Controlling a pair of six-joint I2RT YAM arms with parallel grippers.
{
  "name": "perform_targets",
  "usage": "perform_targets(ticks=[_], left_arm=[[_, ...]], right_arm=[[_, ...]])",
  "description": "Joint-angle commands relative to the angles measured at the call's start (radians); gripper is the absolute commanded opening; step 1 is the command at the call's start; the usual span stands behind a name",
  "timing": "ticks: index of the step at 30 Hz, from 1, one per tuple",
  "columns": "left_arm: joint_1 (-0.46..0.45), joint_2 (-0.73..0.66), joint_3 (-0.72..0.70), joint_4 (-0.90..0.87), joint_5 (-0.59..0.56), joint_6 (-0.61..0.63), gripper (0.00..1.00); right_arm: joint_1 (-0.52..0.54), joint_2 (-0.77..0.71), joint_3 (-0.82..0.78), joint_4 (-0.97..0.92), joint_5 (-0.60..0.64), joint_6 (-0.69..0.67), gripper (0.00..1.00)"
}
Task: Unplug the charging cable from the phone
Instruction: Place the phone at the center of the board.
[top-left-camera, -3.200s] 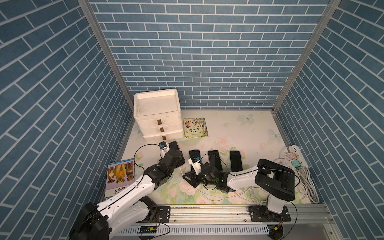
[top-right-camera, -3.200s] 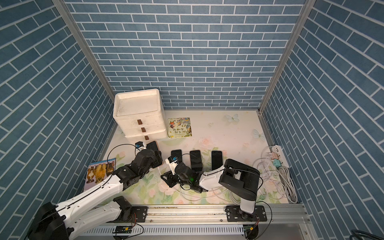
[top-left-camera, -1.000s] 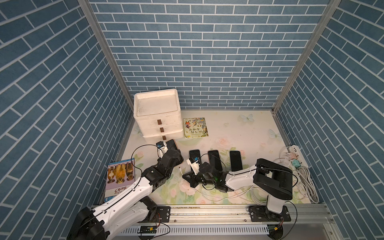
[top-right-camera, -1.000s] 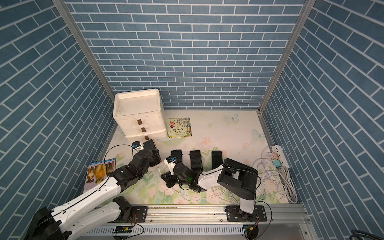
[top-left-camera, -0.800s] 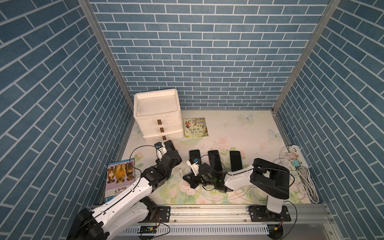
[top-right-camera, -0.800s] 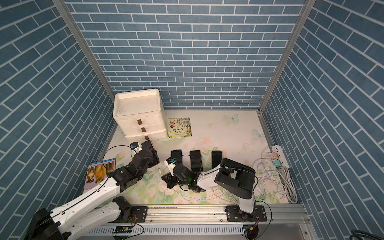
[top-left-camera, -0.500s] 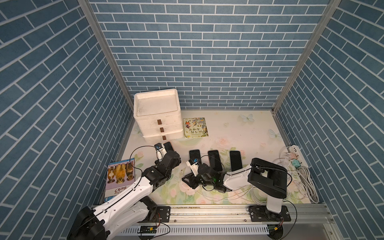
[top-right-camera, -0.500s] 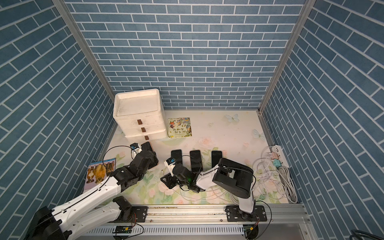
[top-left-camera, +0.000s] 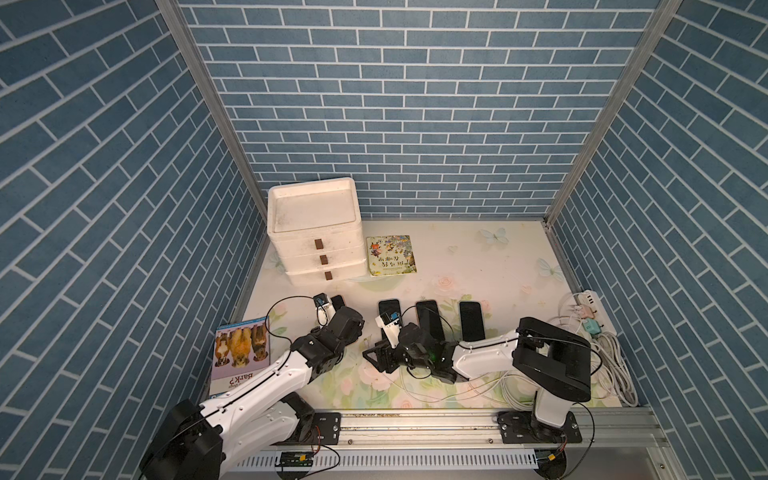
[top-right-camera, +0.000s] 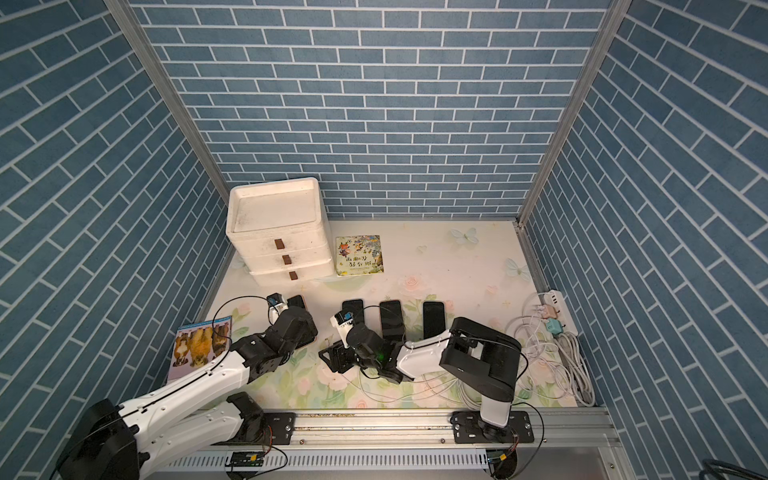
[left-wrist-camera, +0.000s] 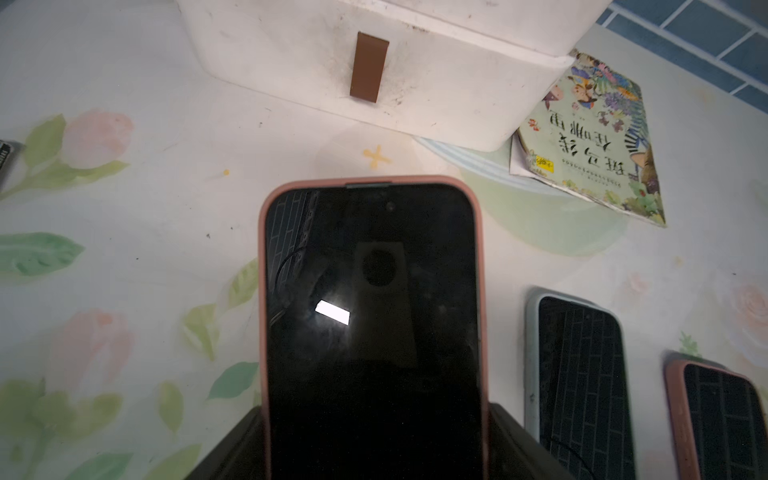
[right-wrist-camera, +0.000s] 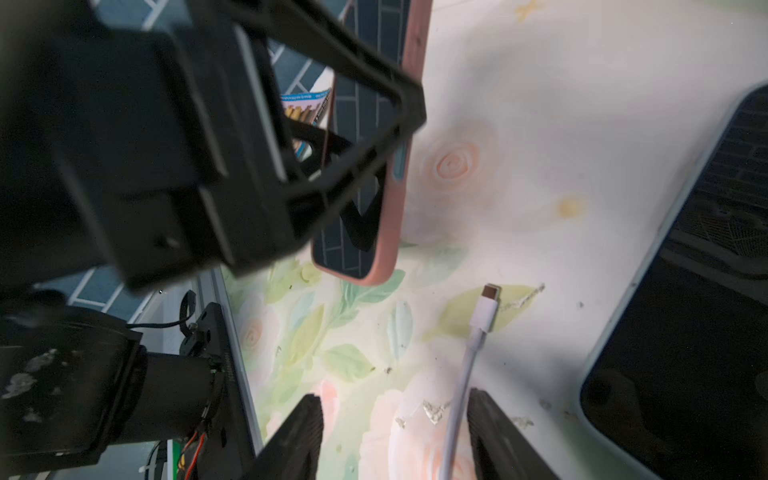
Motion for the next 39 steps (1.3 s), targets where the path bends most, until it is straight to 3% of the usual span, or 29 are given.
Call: perform_targets(ticks=[1,8,15,31,39], left_arm=[[-0.003,-0.003,0.006,-0.004,-0.002,0.007,0.0],[-0.003,0.025,-0.003,-0.036,-0.014,0.029,0.0],[-0.002,0.141,-0.027,-0.007,-0.009,0.031,0.0],[-0.005,0.323,0.046,0.031,0.014,0.088,0.0],[-0.051,0.375,0.075,0.067,0.069,0.107,0.0]], right_arm=[[-0.023,-0.077,-0.019,-0.061,0.08,-0.045,0.61],[-0.068,-0.215,-0.097,-0.122,0.189,-0.059,0.64],[-0.103,-0.306,-0.145,-0.17,0.24,-0.051,0.64],[-0.127,-0.407,-0.215,-0.158,0.248,-0.042,0.66],[-0.132,-0.431,-0.226,-0.16,0.252,-0.04,0.66]])
